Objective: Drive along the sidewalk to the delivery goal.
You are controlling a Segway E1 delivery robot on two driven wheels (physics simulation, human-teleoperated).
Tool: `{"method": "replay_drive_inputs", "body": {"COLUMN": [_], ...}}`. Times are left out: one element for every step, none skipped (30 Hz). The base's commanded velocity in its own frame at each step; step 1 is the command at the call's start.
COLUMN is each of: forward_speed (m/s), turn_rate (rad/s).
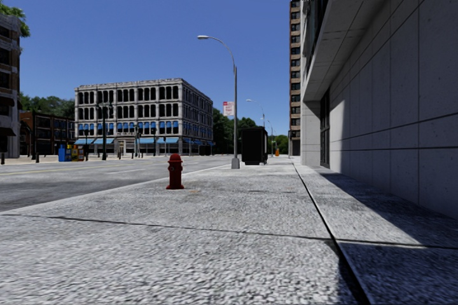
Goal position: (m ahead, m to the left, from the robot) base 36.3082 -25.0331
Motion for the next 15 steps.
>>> {"method": "replay_drive_inputs", "body": {"forward_speed": [2.00, 2.00, 2.00, 2.00, 2.00, 2.00, 2.00, 2.00, 2.00, 2.00, 2.00, 2.00, 2.00, 2.00, 2.00], "turn_rate": [-0.29, -0.29, -0.29, -0.29, -0.29, -0.29, -0.29, -0.29, -0.29, -0.29, -0.29, -0.29, -0.29, -0.29, -0.29]}}
